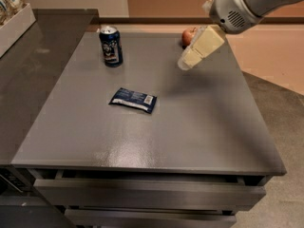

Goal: Knock pepsi can over

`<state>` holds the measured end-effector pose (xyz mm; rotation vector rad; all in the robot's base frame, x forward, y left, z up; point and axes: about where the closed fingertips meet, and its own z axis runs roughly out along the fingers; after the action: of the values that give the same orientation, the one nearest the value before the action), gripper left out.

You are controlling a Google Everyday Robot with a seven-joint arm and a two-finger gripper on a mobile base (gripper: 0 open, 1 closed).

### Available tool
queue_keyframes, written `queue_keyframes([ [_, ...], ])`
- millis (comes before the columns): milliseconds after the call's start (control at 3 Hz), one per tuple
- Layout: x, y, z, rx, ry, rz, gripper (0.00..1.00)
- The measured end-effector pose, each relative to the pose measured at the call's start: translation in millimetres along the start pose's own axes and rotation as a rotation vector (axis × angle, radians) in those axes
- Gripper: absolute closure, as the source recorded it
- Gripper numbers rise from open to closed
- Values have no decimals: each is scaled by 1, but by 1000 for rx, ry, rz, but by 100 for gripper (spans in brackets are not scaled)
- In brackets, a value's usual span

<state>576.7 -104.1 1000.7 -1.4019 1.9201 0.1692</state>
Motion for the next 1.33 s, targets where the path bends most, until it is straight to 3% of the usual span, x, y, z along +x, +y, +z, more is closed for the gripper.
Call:
queue_keyframes([
  [333, -30, -18, 27, 5, -61, 70, 0],
  [1333, -101, -46, 123, -85, -234, 219, 0],
])
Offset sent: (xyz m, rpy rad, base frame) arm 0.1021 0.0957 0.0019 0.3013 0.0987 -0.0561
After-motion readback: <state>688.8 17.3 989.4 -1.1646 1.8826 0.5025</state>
